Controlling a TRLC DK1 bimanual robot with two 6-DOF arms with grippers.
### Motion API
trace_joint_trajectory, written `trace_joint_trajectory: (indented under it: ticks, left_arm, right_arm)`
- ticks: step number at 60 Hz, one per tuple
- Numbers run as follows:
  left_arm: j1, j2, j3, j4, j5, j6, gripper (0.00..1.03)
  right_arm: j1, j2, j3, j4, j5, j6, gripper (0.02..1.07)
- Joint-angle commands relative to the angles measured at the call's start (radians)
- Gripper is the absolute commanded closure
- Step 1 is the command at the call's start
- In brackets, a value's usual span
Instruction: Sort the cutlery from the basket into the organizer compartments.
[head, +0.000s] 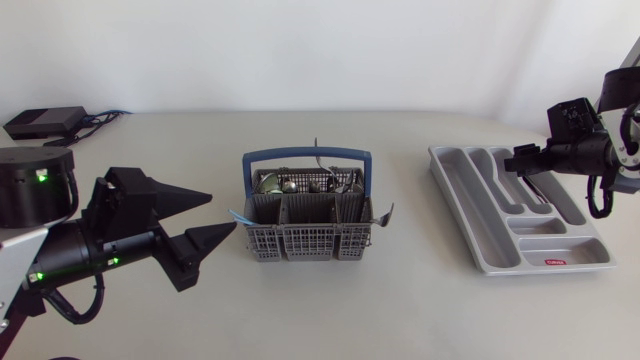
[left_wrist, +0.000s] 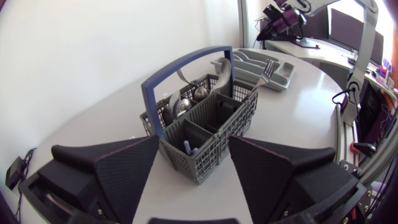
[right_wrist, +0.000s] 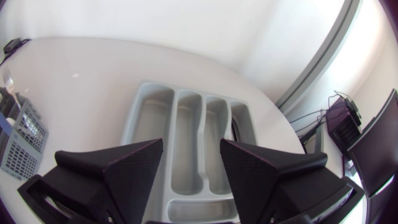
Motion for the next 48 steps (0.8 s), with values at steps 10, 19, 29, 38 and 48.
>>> trace_joint_trajectory:
  ticks: [10,19,29,38,48]
  left_arm:
    - [0.08,0.107,-0.008,0.059,0.088,0.053,0.26]
    - [0.075,0.17,-0.026,0.134,0.117,0.057,0.26]
    - [0.064,0.232,-0.034,0.195,0.121,0.06,0.27]
    - [0.063,0.244,-0.059,0.232,0.122,0.08,0.29]
    - [0.069,0.272,-0.071,0.276,0.145,0.082,0.4]
  right_arm:
    - [0.186,-0.215,-0.133,-0.055,0.031,0.015,0.37]
    - [0.272,-0.275,-0.156,-0.089,0.072,0.027,0.37]
    - [0.355,-0.309,-0.173,-0.109,0.12,0.044,0.37]
    - [0.402,-0.312,-0.186,-0.111,0.149,0.056,0.37]
    - [0.439,-0.301,-0.186,-0.104,0.17,0.072,0.37]
